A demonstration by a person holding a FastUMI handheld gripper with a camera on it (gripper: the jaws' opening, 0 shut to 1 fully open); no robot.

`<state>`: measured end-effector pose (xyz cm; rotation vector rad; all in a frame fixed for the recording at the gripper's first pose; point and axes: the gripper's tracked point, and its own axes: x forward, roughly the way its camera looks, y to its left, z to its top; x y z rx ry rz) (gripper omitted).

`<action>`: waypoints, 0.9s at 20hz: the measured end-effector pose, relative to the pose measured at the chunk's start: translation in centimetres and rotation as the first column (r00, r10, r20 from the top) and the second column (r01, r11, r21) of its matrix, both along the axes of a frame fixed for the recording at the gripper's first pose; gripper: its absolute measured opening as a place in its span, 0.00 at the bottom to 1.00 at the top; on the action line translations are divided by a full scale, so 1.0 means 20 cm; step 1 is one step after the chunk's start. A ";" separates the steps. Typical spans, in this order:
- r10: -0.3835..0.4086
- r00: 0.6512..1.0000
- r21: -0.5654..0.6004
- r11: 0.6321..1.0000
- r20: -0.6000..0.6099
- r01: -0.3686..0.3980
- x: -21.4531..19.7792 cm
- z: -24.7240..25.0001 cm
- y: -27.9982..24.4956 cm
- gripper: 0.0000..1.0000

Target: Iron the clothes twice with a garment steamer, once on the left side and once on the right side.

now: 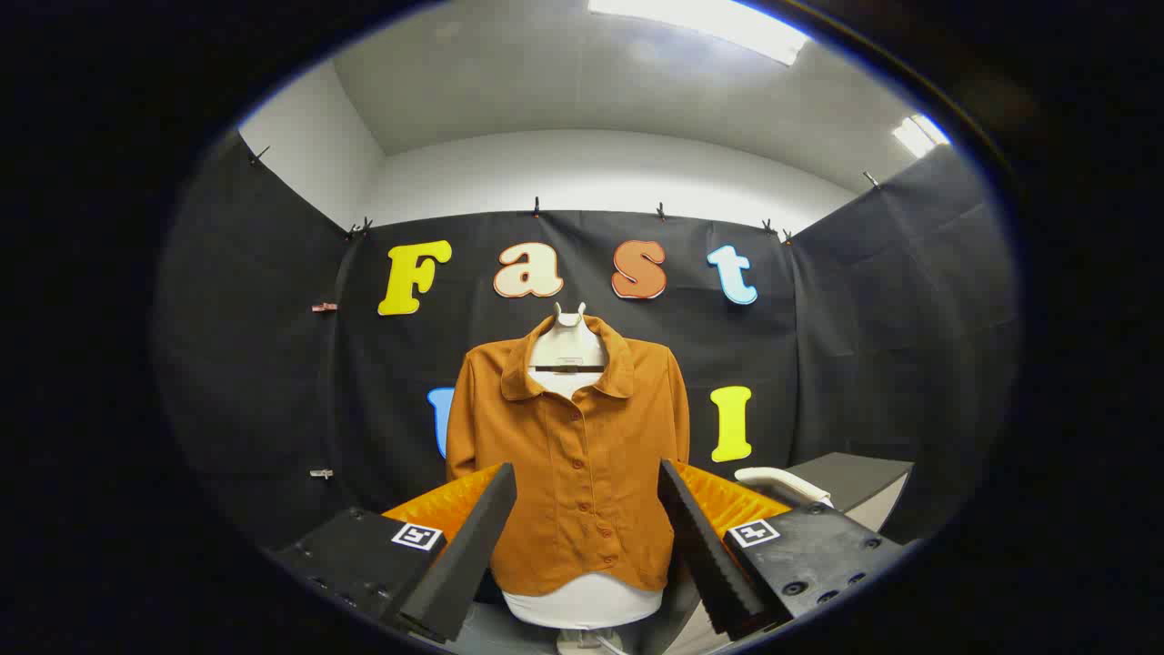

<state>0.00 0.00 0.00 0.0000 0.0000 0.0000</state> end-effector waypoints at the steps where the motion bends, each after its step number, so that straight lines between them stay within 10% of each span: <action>1: 0.000 1.000 0.000 1.000 -0.001 0.000 0.00 0.00 0.00 0.98; 18: -0.017 1.000 -0.002 1.000 -0.006 0.017 -0.02 0.01 0.00 0.98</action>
